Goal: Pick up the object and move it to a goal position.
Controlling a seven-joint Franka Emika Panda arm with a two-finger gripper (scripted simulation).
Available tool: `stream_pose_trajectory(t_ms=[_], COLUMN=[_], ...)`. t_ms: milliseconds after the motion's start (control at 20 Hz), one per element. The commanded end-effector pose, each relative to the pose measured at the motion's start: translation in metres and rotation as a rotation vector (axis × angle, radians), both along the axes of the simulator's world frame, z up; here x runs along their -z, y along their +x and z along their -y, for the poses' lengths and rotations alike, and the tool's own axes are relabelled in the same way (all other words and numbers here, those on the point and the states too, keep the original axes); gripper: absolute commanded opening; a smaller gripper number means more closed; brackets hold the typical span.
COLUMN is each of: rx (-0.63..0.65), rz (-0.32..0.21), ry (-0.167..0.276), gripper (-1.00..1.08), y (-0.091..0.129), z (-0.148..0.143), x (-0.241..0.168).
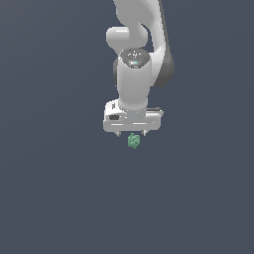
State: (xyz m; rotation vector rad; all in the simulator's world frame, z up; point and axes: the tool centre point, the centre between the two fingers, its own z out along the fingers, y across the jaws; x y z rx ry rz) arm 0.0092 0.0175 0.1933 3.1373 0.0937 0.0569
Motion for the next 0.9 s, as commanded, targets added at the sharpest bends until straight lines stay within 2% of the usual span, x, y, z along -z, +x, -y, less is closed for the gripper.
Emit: stream_pose_trajectory(t_ms=[0, 450, 850], rx=[0.000, 0.061, 0.060], rz=[0.000, 0.005, 0.003], ry=[0.000, 0.026, 0.024], gripper=[1.00, 1.00, 1.00], y=[0.000, 0.006, 0.002], z=[0.000, 0.015, 0.013], x=[0.000, -0.003, 0.003])
